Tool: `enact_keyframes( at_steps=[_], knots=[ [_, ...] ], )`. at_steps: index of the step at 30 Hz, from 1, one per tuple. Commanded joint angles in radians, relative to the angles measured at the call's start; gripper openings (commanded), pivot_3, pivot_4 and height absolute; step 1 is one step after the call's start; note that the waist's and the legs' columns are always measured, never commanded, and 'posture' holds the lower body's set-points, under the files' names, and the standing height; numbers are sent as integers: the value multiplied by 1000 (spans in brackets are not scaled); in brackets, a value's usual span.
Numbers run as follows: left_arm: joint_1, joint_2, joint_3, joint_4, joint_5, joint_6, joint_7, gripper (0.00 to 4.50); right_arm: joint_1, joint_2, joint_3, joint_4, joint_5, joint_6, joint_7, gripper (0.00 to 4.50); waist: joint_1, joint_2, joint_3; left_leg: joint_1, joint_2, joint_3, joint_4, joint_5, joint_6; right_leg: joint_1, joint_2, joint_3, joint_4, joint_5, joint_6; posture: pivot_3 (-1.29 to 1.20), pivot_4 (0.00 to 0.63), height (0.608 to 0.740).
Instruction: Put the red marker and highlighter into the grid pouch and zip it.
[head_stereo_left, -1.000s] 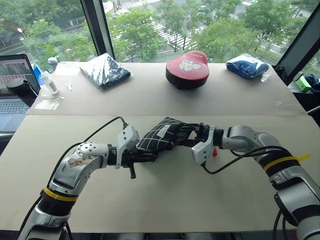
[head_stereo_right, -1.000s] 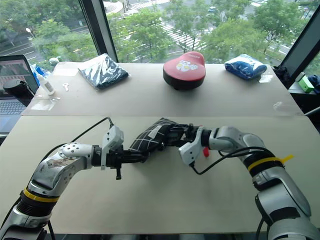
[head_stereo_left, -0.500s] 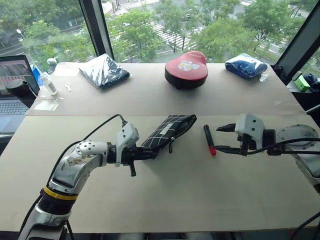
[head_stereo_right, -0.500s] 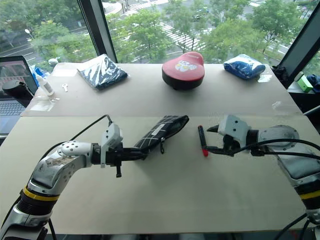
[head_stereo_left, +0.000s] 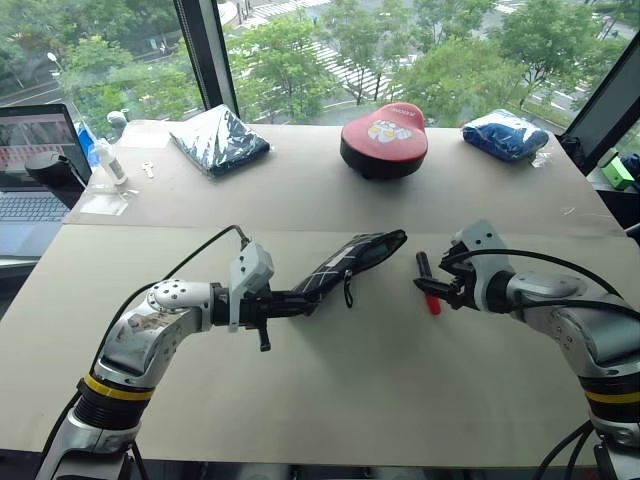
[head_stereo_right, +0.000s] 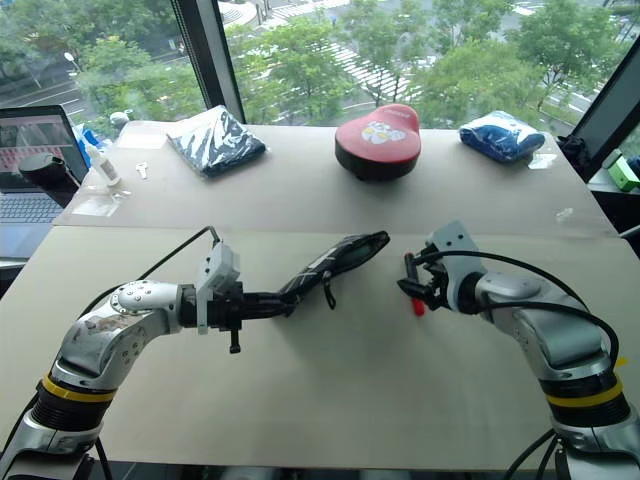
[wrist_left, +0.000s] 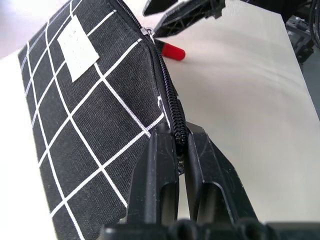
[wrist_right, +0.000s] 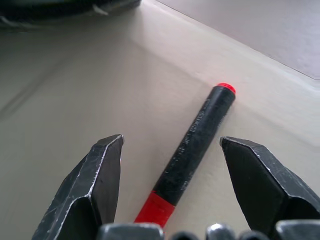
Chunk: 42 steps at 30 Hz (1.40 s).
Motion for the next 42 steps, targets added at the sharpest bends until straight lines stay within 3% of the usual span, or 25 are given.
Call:
enact_keyframes(
  at_steps=[1,12,16,17,22,26,28,34,38,42],
  knots=[
    [2,24,18,-33,-17,-45,-43,0,-21,16,-1,32,-55,-29,-6,3468,-1,0,0,0,0,1,0,0,0,0,0,-1,0,0,0,0,150,740],
    [25,60,-27,-9,48,-132,-89,0,-34,107,29,155,-151,-58,-6,3468,-5,0,0,1,0,1,0,0,0,1,2,-3,0,0,0,0,150,740],
    [16,69,-21,14,60,-153,-93,0,-25,108,22,165,-166,-70,12,2574,-6,0,0,2,0,1,0,0,0,2,2,-3,0,0,0,0,150,740],
    [14,70,-20,17,60,-156,-95,0,-21,107,19,161,-165,-72,20,2090,-6,0,0,2,0,1,0,0,0,2,2,-3,0,0,0,0,150,740],
    [12,85,-22,29,68,-179,-116,0,-18,104,10,138,-166,-72,43,488,-3,0,0,2,0,1,0,0,1,2,2,-3,0,0,0,0,150,740],
    [6,95,-21,46,74,-198,-136,0,-59,114,-38,163,-188,-96,2,478,-3,0,0,2,0,1,0,0,1,2,2,-3,0,0,0,0,150,740],
    [2,98,-22,54,76,-208,-147,0,-88,95,-73,156,-205,-205,15,478,-3,0,0,1,0,2,0,0,1,1,2,-3,0,0,0,0,150,740],
    [-11,99,-25,82,88,-227,-168,0,-123,-93,-145,80,-247,-518,205,478,-3,2,2,1,-1,2,0,0,1,0,2,-3,-1,0,1,0,150,740],
    [-14,99,-26,89,91,-231,-177,0,28,-274,-134,-95,-276,-728,439,478,-1,2,1,0,1,2,-1,-1,2,1,3,-6,-3,0,1,0,150,740],
    [-18,88,-35,96,94,-236,-171,0,111,-386,-118,-205,-301,-736,542,478,-4,2,2,-1,2,3,0,-2,3,1,2,-5,-4,0,1,0,150,740]
  ],
)
